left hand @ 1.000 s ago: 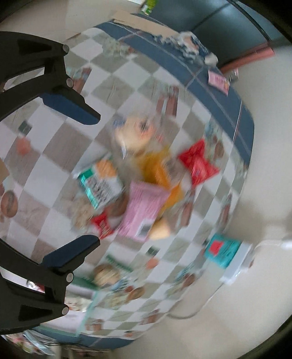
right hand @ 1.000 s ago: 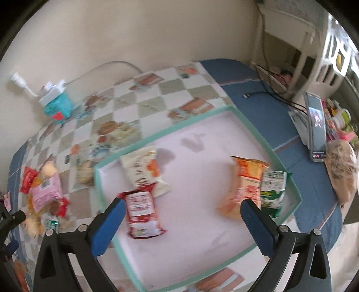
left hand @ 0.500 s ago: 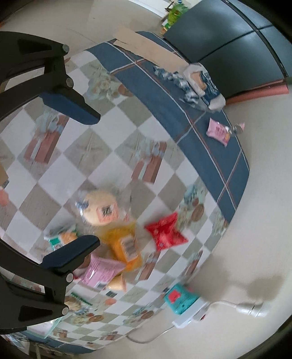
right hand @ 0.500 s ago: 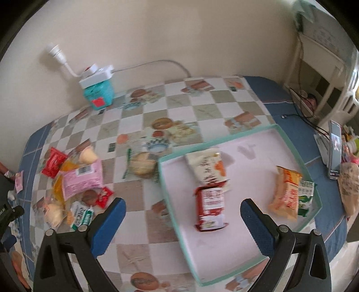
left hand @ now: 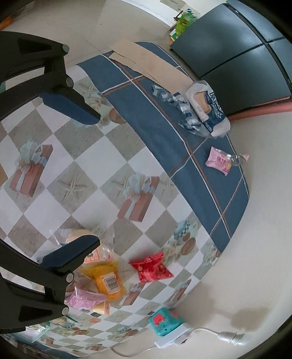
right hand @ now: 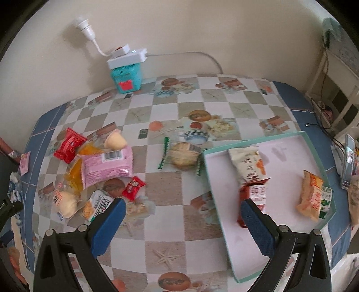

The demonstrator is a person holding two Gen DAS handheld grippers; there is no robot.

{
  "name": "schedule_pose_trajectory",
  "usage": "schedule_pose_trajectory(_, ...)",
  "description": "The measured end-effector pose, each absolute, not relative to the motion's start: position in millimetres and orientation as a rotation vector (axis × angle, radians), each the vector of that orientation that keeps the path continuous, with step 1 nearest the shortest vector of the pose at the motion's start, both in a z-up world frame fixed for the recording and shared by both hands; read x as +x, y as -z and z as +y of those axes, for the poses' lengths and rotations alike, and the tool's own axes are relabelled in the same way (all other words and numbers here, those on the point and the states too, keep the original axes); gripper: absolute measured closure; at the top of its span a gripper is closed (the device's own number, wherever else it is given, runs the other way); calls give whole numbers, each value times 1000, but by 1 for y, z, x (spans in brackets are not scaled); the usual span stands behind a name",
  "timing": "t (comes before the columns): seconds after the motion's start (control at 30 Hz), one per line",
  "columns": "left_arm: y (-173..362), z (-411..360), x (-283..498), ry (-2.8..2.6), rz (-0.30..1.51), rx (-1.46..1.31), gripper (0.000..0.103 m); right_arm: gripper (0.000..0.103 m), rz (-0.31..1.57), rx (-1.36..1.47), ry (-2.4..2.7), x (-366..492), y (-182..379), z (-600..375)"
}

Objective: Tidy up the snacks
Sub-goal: 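Move both tools back over the snack pile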

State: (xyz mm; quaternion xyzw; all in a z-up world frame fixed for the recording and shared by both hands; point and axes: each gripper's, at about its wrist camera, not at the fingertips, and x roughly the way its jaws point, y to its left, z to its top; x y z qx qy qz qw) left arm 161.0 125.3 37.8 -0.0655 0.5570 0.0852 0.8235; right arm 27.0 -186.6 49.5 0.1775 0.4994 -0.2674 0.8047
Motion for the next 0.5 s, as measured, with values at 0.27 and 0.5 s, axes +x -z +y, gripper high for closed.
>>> schedule_pose_trajectory(0.27, -29, 137, 169, -187, 1205, -167, 4, 0, 1093, 379, 522, 47, -35, -165)
schedule_pose_trajectory(0.5, -7, 127, 177, -142, 1270, -185, 4, 0, 1125, 383, 462, 67, -14, -145)
